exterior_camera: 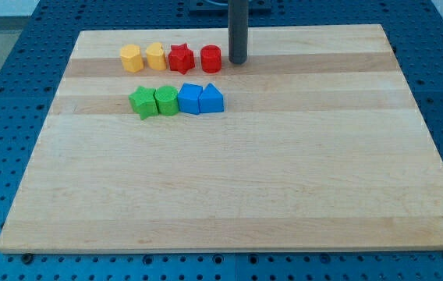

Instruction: Move your arm to the top left

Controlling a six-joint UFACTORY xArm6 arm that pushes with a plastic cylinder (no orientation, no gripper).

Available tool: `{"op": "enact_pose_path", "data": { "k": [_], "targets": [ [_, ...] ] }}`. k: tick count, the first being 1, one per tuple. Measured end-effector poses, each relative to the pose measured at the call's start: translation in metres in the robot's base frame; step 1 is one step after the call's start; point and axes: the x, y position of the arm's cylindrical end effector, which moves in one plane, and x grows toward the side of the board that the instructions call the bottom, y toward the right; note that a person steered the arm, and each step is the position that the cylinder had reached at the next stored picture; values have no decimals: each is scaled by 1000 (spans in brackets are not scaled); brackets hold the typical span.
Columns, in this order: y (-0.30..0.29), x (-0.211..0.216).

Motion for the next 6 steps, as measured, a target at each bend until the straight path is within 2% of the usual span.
{"op": "enact_pose_path", "data": {
  "k": [2, 3, 4, 5, 6],
  "targets": [
    [2, -6],
    [-7, -48],
    [-39, -88],
    [-68, -87],
    [-133, -87]
  ]
}}
